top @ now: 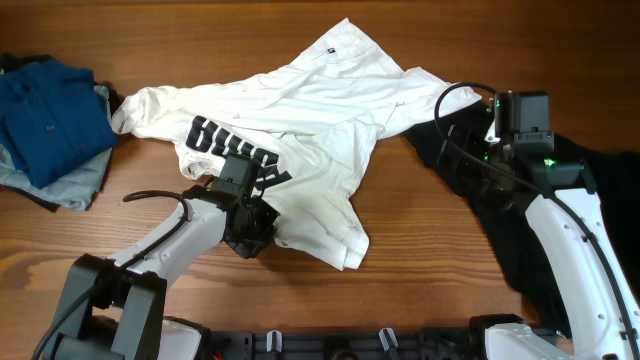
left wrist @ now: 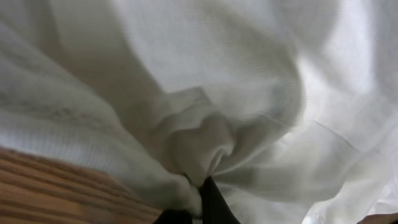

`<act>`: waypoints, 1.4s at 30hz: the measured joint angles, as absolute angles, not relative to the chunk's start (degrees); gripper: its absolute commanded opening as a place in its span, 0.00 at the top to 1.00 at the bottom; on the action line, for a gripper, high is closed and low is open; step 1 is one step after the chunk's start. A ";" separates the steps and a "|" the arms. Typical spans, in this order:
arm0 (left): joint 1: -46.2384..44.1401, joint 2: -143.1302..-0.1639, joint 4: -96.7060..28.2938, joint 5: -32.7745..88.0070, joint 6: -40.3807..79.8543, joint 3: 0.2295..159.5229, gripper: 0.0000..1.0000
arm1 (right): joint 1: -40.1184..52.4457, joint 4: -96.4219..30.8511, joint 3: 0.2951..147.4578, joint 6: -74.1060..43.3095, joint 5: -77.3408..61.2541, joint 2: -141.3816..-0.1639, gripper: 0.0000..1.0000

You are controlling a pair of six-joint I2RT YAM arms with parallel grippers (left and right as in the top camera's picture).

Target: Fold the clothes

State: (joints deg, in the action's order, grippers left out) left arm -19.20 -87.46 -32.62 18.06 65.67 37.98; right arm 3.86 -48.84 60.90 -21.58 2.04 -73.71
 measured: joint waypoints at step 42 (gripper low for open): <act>31.62 -71.00 -52.05 10.96 38.61 40.14 0.96 | -29.89 -23.83 68.62 -7.75 -22.31 -109.30 0.34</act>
State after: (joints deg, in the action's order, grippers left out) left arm 31.62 -71.00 -52.05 10.96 38.61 40.14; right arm -29.89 -23.83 68.62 -7.75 -22.31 -109.30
